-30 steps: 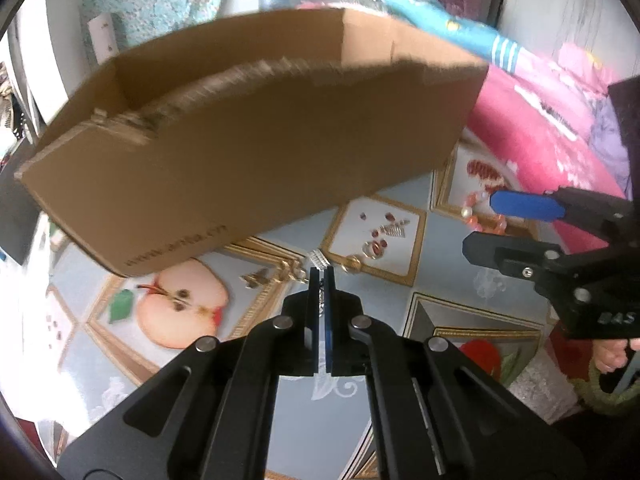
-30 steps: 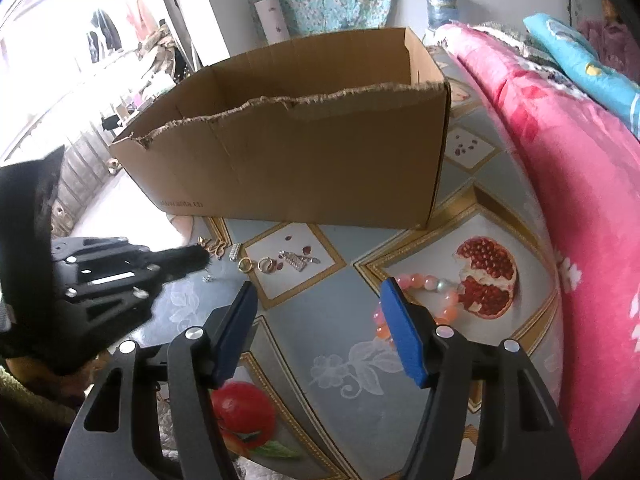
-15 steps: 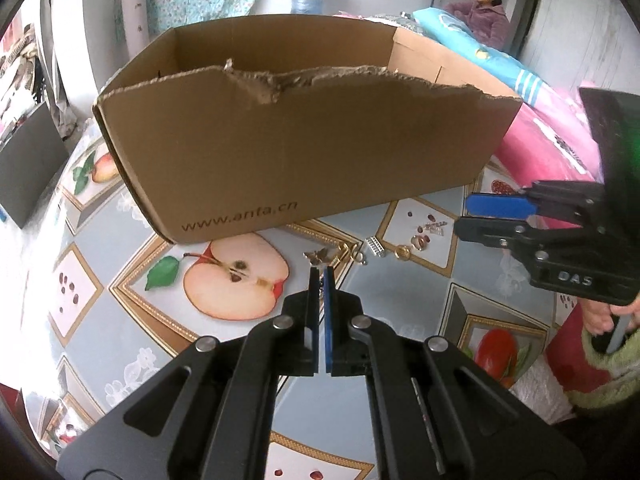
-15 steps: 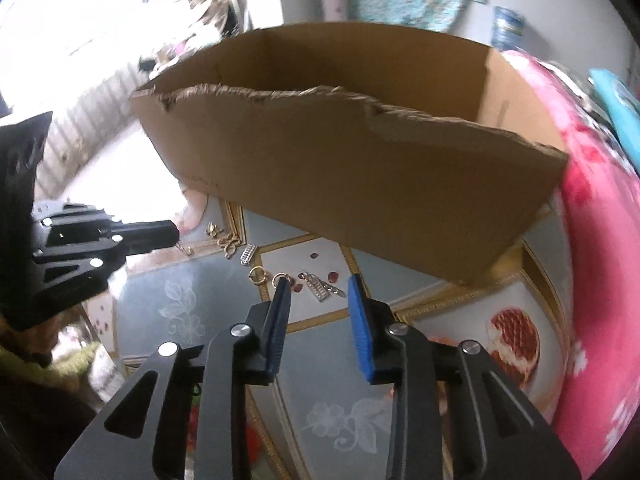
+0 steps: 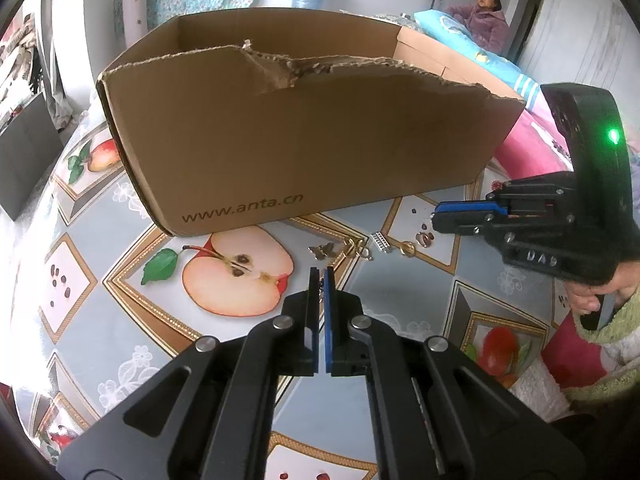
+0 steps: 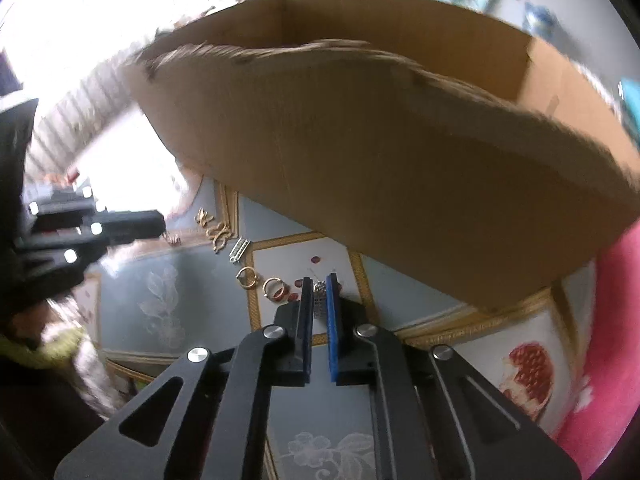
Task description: Organize jewelry
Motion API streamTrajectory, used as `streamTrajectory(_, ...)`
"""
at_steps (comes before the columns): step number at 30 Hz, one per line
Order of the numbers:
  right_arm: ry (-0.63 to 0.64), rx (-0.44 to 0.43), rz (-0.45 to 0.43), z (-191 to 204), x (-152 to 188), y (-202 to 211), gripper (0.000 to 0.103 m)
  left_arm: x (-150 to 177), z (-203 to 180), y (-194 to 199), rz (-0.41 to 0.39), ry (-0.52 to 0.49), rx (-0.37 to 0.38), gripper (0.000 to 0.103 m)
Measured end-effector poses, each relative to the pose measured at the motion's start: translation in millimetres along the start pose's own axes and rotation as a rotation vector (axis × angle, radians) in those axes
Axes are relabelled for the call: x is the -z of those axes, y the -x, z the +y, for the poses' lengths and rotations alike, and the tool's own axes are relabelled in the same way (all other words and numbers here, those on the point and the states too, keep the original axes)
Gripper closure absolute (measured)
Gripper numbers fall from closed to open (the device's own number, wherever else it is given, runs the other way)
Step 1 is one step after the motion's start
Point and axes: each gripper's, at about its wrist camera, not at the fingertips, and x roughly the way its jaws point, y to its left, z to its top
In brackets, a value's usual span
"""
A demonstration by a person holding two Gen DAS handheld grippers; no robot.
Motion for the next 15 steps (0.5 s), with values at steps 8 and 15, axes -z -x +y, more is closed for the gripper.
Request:
streamTrajectory(8,-0.380,-0.265,-0.093,-53.0,18.4,30.8,0.097,1.0,-0.7,3.7,-0.009,-0.006,0.010,0.102)
streamTrajectory(15,-0.416,-0.359,-0.216,-54.1,16.6,78.7,0.097,-11.0,-3.3,37.4,-0.076,-0.031,0.041,0.102)
